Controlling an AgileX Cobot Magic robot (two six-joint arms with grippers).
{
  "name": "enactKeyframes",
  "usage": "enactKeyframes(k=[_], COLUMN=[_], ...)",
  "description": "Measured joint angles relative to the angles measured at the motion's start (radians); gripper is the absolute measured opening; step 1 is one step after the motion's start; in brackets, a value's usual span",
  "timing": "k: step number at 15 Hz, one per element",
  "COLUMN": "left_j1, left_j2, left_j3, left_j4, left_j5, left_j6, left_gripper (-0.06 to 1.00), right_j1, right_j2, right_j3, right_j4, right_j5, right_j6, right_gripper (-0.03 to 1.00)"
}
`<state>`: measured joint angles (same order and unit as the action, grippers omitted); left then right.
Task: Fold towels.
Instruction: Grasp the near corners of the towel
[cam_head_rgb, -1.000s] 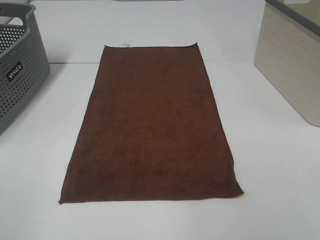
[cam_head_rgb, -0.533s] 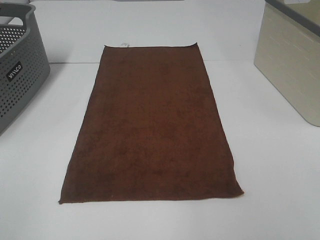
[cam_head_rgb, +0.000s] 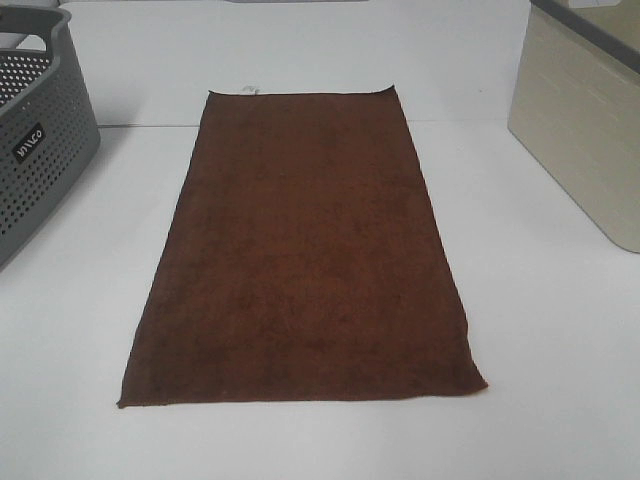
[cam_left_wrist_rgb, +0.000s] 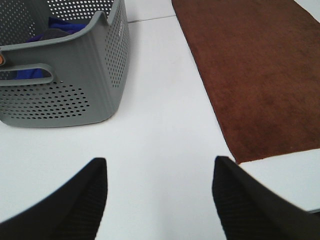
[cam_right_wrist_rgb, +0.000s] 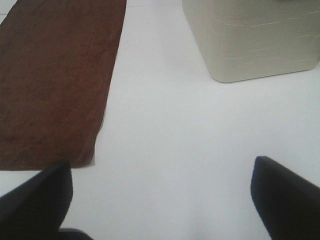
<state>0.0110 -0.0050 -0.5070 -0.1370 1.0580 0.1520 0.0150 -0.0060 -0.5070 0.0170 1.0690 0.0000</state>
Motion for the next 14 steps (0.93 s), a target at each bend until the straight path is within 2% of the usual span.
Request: enactKeyframes(k=[14], left_j1=[0.000], left_j2=[0.000], left_j3=[0.000], left_j4=[-0.007], left_j5=[0.000], left_j6=[0.000], left_gripper=[0.59], right_j1=[0.000], right_j2=[0.000], right_j3=[0.000], right_j4=[0.000], right_j5=[0.000], right_j6=[0.000], right_gripper=[0.91])
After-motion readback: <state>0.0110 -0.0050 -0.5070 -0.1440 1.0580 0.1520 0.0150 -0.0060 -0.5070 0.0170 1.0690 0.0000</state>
